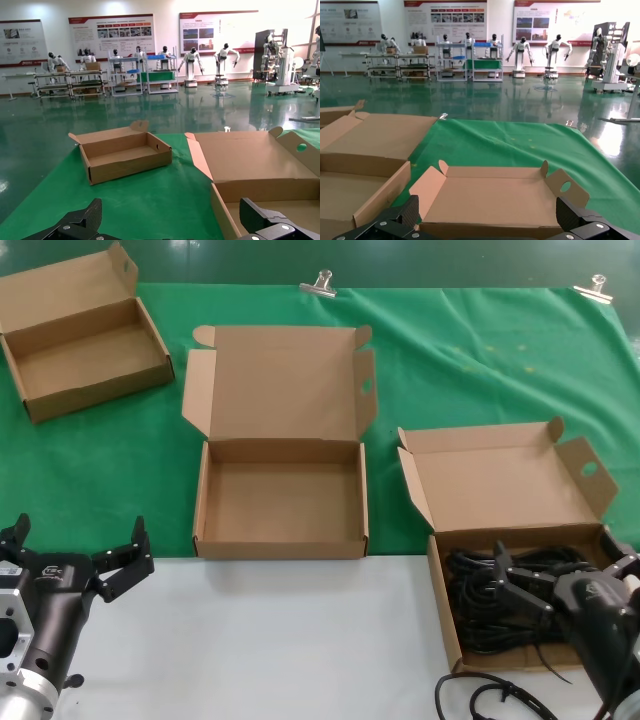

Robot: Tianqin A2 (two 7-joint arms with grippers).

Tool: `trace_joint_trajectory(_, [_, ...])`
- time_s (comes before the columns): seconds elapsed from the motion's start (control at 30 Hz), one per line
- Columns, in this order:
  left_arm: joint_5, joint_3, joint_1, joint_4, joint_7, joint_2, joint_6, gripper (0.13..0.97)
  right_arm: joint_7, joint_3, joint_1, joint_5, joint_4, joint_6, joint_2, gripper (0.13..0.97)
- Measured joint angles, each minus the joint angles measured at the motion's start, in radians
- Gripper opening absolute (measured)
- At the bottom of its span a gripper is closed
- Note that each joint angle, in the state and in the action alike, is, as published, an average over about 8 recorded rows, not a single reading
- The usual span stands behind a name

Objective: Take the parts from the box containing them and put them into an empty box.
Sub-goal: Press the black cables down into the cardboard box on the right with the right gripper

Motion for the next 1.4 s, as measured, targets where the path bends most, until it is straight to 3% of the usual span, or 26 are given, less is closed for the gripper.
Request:
trace_joint_trajectory(0.97, [0.000,0.000,0.000,0.000,0.000,0.000,0.000,0.966,0.015,0.004,-0.003,0.014,0.014,-0.010,0.029,0.966])
trace_joint_trajectory(1.17, [0.000,0.000,0.000,0.000,0.000,0.000,0.000,0.966,0.049,-0.039,-0.021,0.062,0.042,0.008,0.137,0.966])
trace_joint_trajectory(1.4, [0.000,0.000,0.000,0.000,0.000,0.000,0.000,0.966,0.051,-0.208,-0.026,0.153,0.053,0.061,0.400,0.966])
